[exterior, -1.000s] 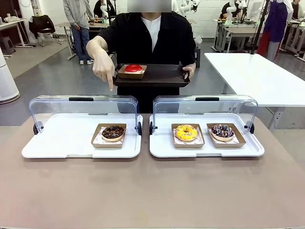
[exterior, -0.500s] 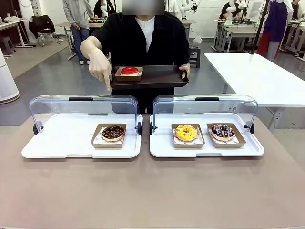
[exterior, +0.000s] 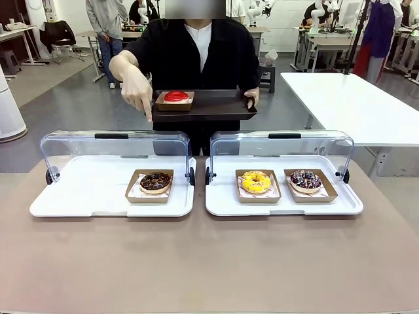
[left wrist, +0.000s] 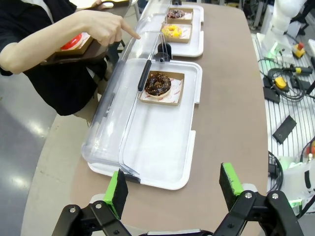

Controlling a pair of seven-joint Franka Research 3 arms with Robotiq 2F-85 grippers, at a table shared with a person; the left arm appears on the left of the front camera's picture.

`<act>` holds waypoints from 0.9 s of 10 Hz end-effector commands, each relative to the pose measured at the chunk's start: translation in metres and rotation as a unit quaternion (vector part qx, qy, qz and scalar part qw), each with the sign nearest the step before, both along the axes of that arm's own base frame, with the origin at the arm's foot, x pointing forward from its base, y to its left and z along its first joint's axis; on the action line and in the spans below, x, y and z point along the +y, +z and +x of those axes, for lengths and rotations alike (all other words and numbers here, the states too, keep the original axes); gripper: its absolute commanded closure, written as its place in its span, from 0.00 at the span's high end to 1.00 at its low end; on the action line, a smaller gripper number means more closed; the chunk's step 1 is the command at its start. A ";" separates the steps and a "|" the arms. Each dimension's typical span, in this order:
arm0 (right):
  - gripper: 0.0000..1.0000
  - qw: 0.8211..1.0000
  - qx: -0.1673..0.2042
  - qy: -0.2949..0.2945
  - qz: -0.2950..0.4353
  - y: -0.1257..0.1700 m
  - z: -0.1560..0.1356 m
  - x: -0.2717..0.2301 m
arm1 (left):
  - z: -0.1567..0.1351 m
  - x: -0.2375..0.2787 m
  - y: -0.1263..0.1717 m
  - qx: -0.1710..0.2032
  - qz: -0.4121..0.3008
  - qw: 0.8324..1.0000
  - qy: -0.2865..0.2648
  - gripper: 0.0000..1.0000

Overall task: Provide the desired donut to the person.
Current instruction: Pick up and lift the Paper togo box containing the Donut pointed at by the person.

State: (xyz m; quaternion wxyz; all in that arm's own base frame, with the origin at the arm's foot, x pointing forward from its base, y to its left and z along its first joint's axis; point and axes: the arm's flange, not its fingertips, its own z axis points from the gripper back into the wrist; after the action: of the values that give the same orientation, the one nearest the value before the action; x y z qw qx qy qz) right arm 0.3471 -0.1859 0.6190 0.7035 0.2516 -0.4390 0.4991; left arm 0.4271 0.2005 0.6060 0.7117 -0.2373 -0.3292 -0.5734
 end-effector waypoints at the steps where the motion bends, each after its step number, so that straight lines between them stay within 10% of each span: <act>1: 1.00 1.000 -0.005 0.003 0.006 -0.001 0.000 0.001 | 0.016 -0.025 0.035 0.003 0.068 0.997 -0.019 0.97; 9: 1.00 1.000 -0.005 0.003 0.006 -0.001 0.000 0.001 | 0.048 -0.247 0.026 0.066 0.297 0.935 -0.182 0.97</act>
State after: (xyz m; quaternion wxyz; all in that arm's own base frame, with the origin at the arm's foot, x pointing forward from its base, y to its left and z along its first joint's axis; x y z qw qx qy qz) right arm 0.3471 -0.1858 0.6193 0.7034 0.2514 -0.4390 0.4994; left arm 0.4740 -0.0374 0.6376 0.6477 -0.1234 -0.0585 -0.7496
